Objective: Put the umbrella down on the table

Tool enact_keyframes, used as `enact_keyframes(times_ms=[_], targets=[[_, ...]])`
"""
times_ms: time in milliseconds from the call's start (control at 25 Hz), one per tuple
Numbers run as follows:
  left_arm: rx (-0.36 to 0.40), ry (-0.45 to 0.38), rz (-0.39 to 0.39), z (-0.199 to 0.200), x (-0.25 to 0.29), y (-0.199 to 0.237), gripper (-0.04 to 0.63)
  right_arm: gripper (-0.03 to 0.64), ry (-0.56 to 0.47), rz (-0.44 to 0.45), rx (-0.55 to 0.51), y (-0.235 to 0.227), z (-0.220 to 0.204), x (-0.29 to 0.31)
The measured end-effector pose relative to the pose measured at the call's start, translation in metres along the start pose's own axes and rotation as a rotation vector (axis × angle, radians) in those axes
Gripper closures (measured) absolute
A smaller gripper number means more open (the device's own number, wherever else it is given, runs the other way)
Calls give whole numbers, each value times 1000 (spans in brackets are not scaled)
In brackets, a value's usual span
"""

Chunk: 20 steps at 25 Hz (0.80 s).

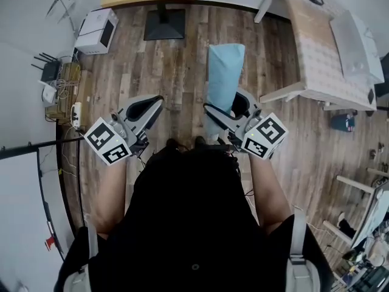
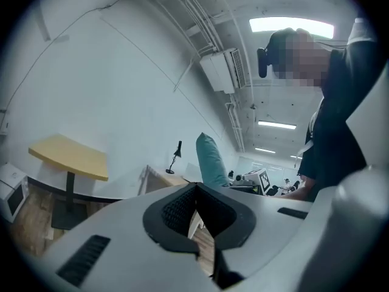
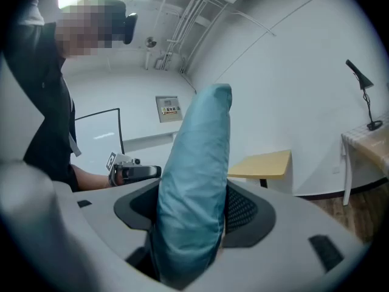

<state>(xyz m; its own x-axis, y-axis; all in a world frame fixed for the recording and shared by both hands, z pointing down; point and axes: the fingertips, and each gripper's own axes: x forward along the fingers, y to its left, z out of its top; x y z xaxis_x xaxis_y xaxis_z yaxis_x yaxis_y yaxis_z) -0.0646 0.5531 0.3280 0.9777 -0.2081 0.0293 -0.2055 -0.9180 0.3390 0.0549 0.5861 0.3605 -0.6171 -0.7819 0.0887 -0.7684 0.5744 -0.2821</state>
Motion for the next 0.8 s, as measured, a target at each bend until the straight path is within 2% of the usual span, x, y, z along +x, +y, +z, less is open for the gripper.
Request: enact_keyframes(times_ms=[160, 440, 600, 800], targets=[[-20, -16, 3, 0, -12, 6, 583, 321, 10, -9, 43, -2, 0, 8], [-61, 19, -18, -13, -24, 8, 583, 319, 27, -14, 52, 5, -1, 19], [-28, 42, -5, -14, -32, 12, 583, 321, 23, -23, 54, 7, 2, 21], [-23, 29, -20, -12, -32, 12, 583, 320, 36, -47, 10, 3, 4, 14]])
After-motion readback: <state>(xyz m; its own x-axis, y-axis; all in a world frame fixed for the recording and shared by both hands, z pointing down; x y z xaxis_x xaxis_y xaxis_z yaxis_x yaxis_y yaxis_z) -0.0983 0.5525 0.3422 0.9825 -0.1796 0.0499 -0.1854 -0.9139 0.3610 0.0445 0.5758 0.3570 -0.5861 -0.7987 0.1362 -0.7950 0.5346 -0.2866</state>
